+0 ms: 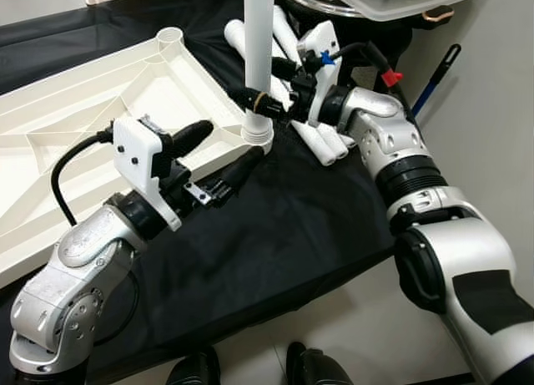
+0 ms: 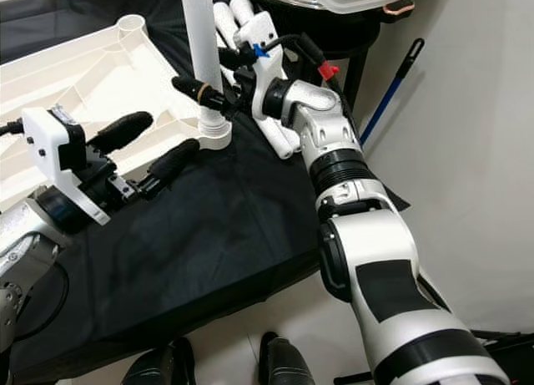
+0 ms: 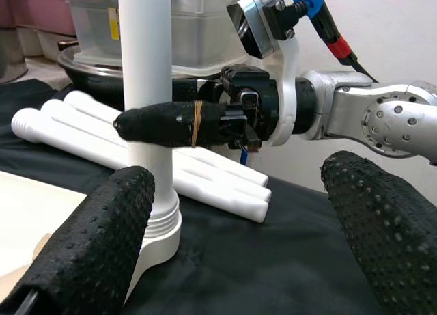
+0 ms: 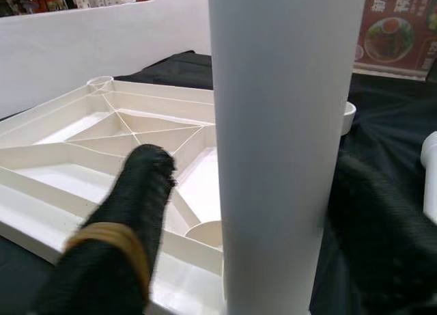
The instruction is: Building children table
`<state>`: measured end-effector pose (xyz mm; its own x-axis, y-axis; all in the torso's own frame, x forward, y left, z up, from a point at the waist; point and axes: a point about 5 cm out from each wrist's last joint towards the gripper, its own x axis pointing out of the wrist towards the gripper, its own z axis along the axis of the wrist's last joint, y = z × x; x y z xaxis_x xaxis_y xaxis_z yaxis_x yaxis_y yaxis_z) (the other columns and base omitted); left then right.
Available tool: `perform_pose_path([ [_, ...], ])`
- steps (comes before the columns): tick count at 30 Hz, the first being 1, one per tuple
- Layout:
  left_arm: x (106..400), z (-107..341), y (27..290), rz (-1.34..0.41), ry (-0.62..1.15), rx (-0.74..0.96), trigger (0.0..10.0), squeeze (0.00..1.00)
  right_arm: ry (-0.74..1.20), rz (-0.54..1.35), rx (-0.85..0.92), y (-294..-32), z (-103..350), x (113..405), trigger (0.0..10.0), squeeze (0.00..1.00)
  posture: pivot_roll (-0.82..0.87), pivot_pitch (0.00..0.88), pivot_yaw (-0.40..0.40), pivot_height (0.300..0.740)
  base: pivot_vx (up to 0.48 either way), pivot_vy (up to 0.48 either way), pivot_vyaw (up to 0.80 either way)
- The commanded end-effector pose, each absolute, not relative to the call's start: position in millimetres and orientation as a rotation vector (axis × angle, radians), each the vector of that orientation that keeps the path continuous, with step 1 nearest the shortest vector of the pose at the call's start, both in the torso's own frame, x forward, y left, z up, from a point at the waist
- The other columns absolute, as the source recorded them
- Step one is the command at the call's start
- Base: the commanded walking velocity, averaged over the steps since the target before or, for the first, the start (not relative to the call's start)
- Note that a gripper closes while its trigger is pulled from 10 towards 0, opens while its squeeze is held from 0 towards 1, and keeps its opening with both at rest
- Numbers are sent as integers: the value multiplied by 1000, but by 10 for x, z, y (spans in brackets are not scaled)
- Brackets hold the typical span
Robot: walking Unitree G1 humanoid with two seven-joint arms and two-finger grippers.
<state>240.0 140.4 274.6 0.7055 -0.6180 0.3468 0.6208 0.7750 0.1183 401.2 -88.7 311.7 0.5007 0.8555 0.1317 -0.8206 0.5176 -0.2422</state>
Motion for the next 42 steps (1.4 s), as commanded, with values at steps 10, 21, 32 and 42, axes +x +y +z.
perform_pose_path([
  [10, 2370, 2737, 1398, -694, -374, -3, 10000, 0, -271, 968, -238, -776, 3149, 4028, 0, 0, 57, 284, -50, 740, 0, 0, 0],
  [21, 2381, 2730, 1387, -693, -381, -9, 10000, 0, -136, 668, -296, -531, 2861, 4073, 0, 0, 48, 269, -58, 740, 0, 0, 0],
  [32, 2400, 2727, 1375, -698, -386, -11, 10000, 0, -146, 557, -269, -422, 2755, 4002, 0, 0, 36, 255, -57, 740, 0, 0, 0],
  [42, 2423, 2718, 1363, -702, -388, -15, 10000, 0, -167, 517, -249, -523, 2827, 3960, 10000, 369, 28, 238, -55, 740, 0, 0, 0],
])
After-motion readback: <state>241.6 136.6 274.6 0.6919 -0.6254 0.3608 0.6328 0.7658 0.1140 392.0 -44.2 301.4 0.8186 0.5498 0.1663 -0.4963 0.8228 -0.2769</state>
